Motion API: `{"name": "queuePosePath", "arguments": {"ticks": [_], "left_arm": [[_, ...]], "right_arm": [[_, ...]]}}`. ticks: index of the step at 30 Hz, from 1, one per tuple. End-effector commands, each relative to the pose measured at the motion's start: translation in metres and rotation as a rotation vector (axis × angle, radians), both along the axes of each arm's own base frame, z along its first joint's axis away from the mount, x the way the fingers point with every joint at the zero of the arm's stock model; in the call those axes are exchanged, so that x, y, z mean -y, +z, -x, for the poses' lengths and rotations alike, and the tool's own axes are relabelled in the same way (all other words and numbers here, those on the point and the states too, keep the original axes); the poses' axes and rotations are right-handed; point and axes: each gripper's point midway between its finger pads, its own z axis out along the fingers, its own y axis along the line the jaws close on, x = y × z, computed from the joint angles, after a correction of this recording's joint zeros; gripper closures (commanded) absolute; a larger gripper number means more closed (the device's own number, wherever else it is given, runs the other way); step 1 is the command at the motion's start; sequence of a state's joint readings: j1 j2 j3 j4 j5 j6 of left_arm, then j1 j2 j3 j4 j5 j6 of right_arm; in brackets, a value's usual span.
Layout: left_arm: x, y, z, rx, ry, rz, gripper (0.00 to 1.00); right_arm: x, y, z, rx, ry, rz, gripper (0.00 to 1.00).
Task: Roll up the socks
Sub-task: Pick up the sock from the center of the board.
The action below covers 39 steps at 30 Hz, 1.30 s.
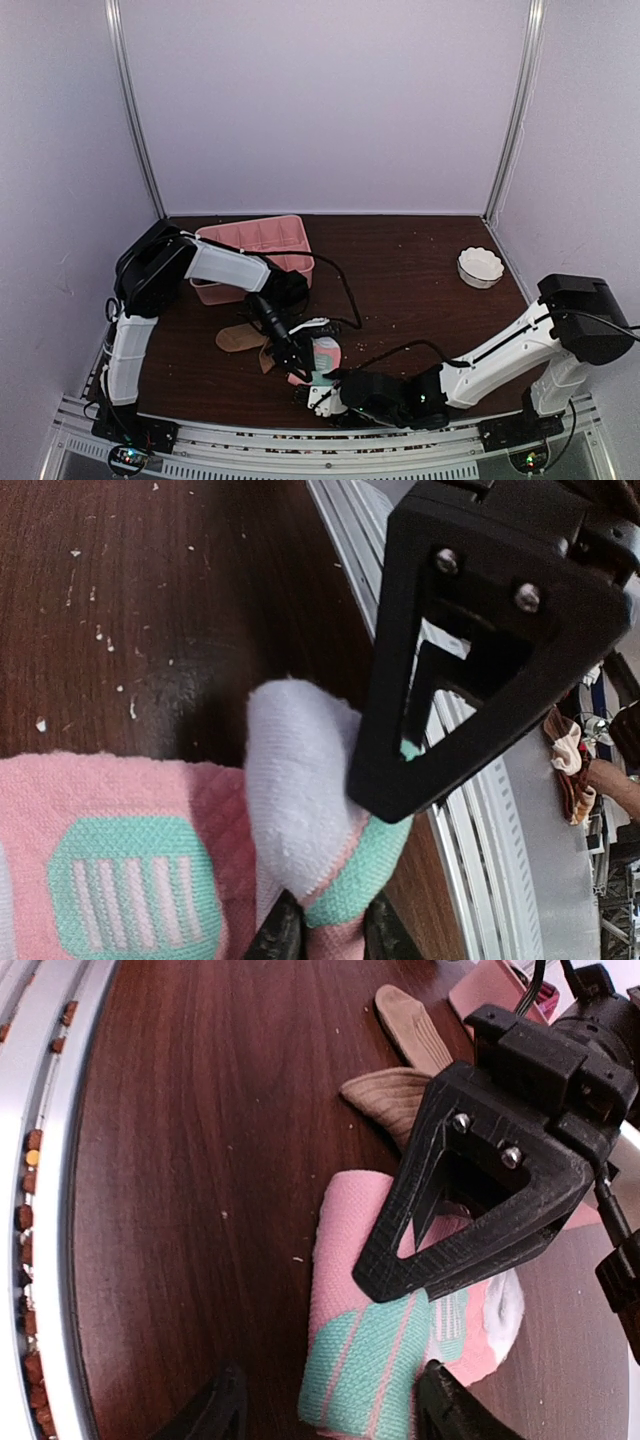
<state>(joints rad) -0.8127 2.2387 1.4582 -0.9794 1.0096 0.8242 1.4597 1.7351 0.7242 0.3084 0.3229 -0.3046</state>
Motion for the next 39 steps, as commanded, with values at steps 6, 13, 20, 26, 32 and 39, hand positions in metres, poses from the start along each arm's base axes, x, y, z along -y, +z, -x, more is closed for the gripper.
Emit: {"name": "queuePosePath", "arguments": {"ticks": [6, 13, 20, 26, 32, 39], "left_arm": [[-0.025, -0.043, 0.007, 0.039, -0.076, -0.167, 0.78], [-0.021, -0.032, 0.001, 0.106, -0.083, -0.116, 0.53], [-0.016, 0.002, -0.020, 0.367, -0.035, 0.007, 0.37], [-0.022, 0.026, -0.017, 0.437, -0.048, 0.064, 0.37], [-0.019, 0.019, -0.022, 0.462, -0.007, 0.065, 0.37], [-0.003, 0.004, -0.039, 0.429, 0.072, 0.017, 0.43]], "right_arm": [[0.007, -0.018, -0.027, 0.119, -0.011, 0.168, 0.67], [0.014, -0.038, -0.024, 0.010, -0.040, 0.197, 0.85], [0.034, -0.060, 0.001, -0.318, -0.077, 0.189, 0.93], [0.043, -0.068, 0.028, -0.538, -0.066, 0.204, 0.93], [0.046, -0.065, 0.033, -0.662, -0.093, 0.211, 0.93], [0.057, -0.061, 0.037, -0.702, -0.134, 0.225, 0.93]]}}
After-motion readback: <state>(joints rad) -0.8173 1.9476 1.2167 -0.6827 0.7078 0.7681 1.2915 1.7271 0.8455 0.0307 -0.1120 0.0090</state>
